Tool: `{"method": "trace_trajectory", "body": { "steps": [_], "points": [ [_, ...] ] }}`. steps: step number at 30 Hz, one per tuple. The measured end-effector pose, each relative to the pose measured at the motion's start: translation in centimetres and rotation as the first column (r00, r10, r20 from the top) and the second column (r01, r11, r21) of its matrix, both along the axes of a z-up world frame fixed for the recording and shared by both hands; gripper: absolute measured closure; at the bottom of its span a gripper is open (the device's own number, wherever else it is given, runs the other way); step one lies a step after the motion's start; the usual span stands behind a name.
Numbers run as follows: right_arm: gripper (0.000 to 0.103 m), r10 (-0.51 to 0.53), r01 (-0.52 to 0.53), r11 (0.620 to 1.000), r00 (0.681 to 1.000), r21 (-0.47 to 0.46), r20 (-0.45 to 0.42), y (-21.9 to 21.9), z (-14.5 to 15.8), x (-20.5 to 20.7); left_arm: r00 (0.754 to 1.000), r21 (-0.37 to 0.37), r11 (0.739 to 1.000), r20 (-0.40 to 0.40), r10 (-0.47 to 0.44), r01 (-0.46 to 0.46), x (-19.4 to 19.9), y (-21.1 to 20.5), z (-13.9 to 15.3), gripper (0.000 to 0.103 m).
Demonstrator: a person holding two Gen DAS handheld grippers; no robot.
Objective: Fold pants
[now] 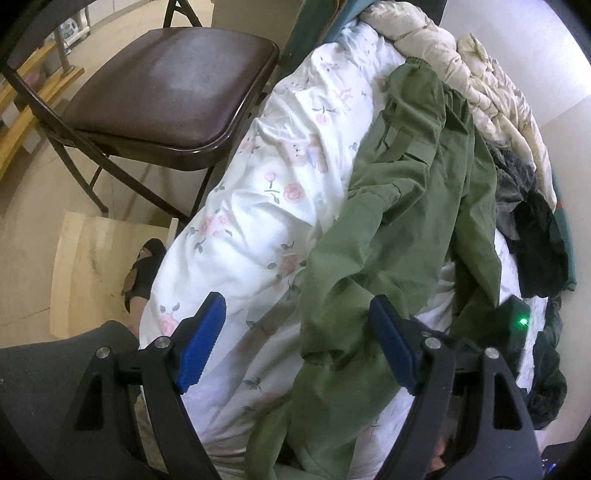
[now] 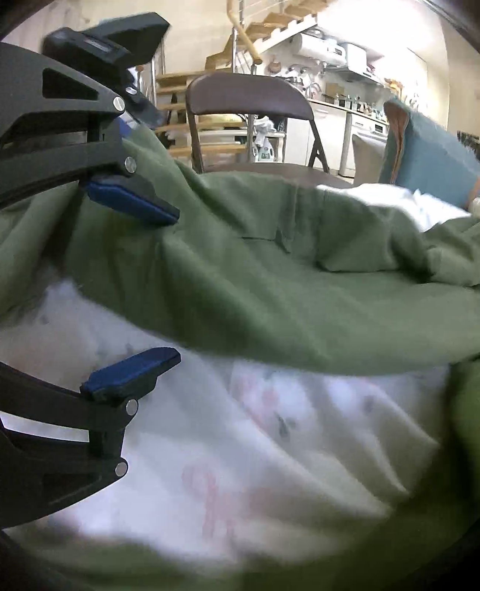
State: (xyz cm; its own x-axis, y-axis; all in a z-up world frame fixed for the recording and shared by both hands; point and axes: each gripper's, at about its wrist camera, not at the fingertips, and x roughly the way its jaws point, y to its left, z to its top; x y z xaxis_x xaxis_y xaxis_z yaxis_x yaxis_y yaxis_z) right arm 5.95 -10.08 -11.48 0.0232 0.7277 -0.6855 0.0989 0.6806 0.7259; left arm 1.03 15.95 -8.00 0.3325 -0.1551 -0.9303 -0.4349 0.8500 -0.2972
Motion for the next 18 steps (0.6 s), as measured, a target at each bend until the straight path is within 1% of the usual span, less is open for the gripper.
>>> {"method": "trace_trajectory", "body": {
  "steps": [2, 4, 6, 7, 9, 10, 11, 12, 13, 14, 15, 16, 17, 18],
  "points": [
    [0.097, 0.042, -0.041, 0.999, 0.999, -0.022, 0.029, 1.4, 0.1, 0.1, 1.0, -0.004, 1.0, -0.001, 0.003, -0.003, 0.1, 0.0, 0.0, 0.026],
    [0.1, 0.079, -0.073, 0.995, 0.993, -0.073, 0.09, 1.4, 2.0, -0.3, 1.0, -0.011, 1.0, 0.005, 0.009, -0.009, 0.1, 0.1, 0.2, 0.026],
    [0.101, 0.106, -0.092, 0.992, 0.979, -0.085, 0.174, 0.2, 5.1, -0.3, 1.0, -0.024, 1.0, 0.015, 0.016, -0.015, 0.2, 0.1, 0.5, 0.025],
    [0.101, 0.108, -0.092, 0.992, 0.974, -0.089, 0.2, -1.0, 6.1, -0.2, 1.0, -0.032, 0.999, 0.02, 0.016, -0.015, 0.2, 0.0, 0.6, 0.026],
    [0.101, 0.1, -0.08, 0.993, 0.965, -0.092, 0.244, -4.4, 9.2, -0.7, 0.999, -0.038, 0.999, 0.034, 0.007, -0.005, 0.3, -0.4, 1.0, 0.026],
    [0.101, 0.101, -0.072, 0.991, 0.958, -0.115, 0.267, -6.0, 10.6, -0.8, 0.999, -0.03, 1.0, 0.041, -0.005, 0.006, 0.4, -0.8, 1.2, 0.025],
    [0.101, 0.099, -0.052, 0.985, 0.952, -0.166, 0.29, -7.7, 11.8, -0.8, 0.999, -0.026, 1.0, 0.043, -0.013, 0.014, 0.5, -1.0, 1.3, 0.025],
    [0.101, 0.096, -0.028, 0.975, 0.948, -0.222, 0.303, -8.9, 12.2, -0.8, 0.999, -0.019, 0.999, 0.044, -0.03, 0.031, 0.7, -1.5, 1.3, 0.026],
    [0.101, 0.095, 0.009, 0.945, 0.949, -0.328, 0.299, -10.5, 12.1, -0.5, 0.998, -0.015, 0.999, 0.041, -0.045, 0.046, 0.9, -1.9, 1.2, 0.026],
    [0.1, 0.09, 0.023, 0.927, 0.955, -0.373, 0.282, -11.3, 11.5, -0.4, 0.998, -0.012, 0.998, 0.036, -0.056, 0.056, 1.0, -2.3, 1.1, 0.026],
    [0.099, 0.092, 0.01, 0.923, 0.965, -0.384, 0.246, -12.1, 10.5, -0.3, 0.997, -0.012, 0.997, 0.026, -0.077, 0.078, 1.2, -2.8, 0.7, 0.026],
    [0.099, 0.109, -0.039, 0.929, 0.979, -0.369, 0.17, -12.3, 8.6, -0.3, 0.996, -0.013, 0.996, 0.019, -0.09, 0.09, 1.2, -3.2, 0.5, 0.025],
    [0.096, 0.114, -0.055, 0.929, 0.983, -0.365, 0.142, -12.5, 7.5, -0.4, 0.995, -0.017, 0.995, 0.012, -0.102, 0.102, 1.2, -3.5, 0.3, 0.026],
    [0.096, 0.114, -0.059, 0.929, 0.985, -0.367, 0.132, -12.7, 6.4, -0.8, 0.993, -0.022, 0.993, 0.003, -0.117, 0.117, 1.2, -4.0, -0.1, 0.026]
  ]
}}
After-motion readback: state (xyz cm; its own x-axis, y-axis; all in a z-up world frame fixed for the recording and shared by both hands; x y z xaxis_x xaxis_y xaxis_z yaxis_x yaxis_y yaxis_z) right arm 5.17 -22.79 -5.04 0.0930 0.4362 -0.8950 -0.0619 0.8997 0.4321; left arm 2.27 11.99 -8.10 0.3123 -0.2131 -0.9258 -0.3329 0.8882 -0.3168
